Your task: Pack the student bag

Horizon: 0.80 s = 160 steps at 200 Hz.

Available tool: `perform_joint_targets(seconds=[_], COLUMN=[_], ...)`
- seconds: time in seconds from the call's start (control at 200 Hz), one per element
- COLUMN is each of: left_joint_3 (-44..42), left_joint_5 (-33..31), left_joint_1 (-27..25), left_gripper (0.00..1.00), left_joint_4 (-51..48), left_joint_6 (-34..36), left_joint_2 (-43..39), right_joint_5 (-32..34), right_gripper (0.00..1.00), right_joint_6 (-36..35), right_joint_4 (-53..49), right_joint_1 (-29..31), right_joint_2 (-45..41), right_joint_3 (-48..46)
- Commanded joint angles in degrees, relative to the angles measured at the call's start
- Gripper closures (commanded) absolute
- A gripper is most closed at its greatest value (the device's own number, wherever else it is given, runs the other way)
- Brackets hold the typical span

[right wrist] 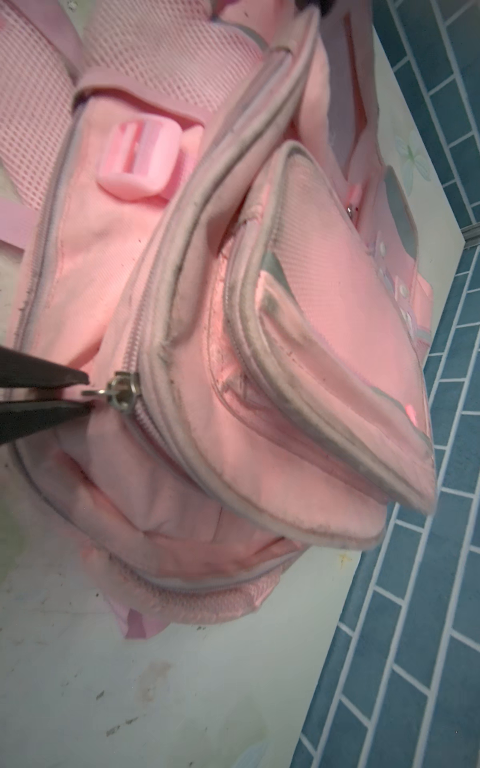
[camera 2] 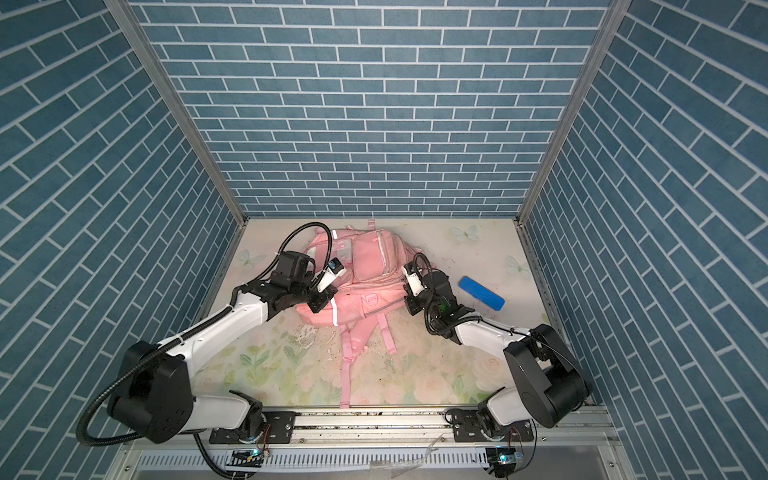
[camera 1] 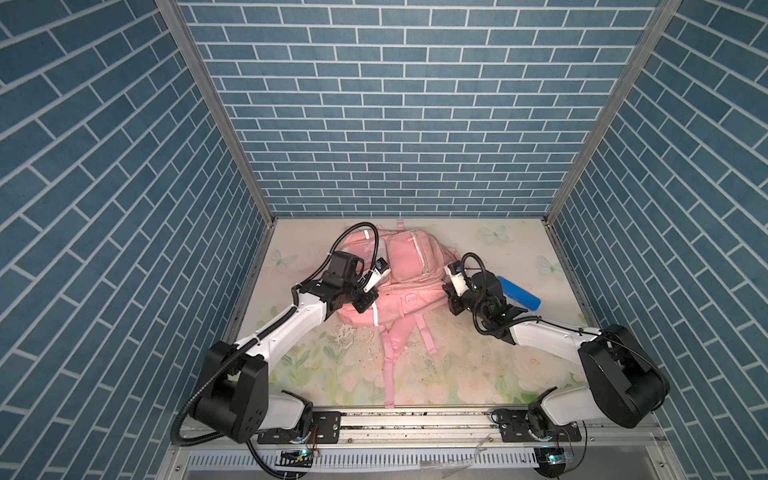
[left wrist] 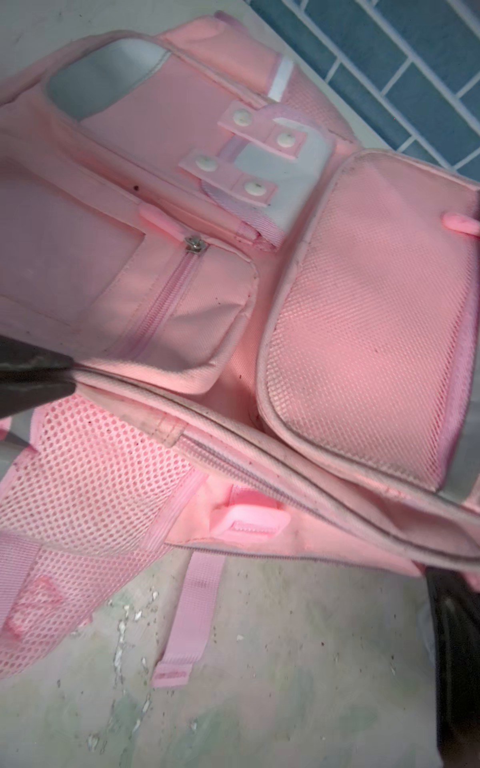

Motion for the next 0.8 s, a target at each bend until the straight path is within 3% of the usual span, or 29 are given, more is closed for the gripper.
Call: perform_joint_targets(seconds=[0.0,0.03,0.065,0.105,0.215,0.28,0.52,0.62,0.795], left_joint_3=[4.1,4.7,5.3,5.6,0.7,-3.7,-15.8,-17.8,-18.8], left_joint_5=[-1.4,-1.9,-2.5,-2.8,-1.4,-2.1,-21.1,-25.4,-31.8], left_joint_1=[3.6,3.8,3.9,3.8,2.5,0.0,-16.1,-21.6,-26.5], left_gripper=[1.0,0.97,0.79,0.66,0.54,0.52,0.47,0.48,0.48], left_joint_4=[3.1,2.8,2.1,1.6,3.6,6.5,19.7,26.8,36.0], left_joint_6=[-2.8,-5.4,-9.4,-17.2,-43.3,-56.5,-97.5,-107.4,-115.4], left_joint_2=[1.5,1.8,1.8,1.4,-3.5,-7.7,-17.0,-14.0,-7.0], right_joint_5=[3.0,3.9,4.7,5.4,5.4,4.6,3.7,3.2,2.6], right_gripper=[1.0,1.0,1.0,1.0,1.0,1.0,1.0,1.0,1.0], right_joint_6=[2.3,2.9,3.4,4.1,5.2,5.6,4.1,3.5,3.2], right_joint_4=[0.8,1.2,1.4,1.5,2.1,2.9,4.4,4.4,5.3], right_joint_1=[4.2,4.9,5.8,6.5,7.6,7.8,8.4,8.4,8.4], right_joint_2=[1.3,1.6,2.0,2.4,3.4,3.9,3.2,2.7,1.6], right_joint_3=[1.6,1.8,2.1,2.7,3.0,2.8,0.8,0.2,-1.1])
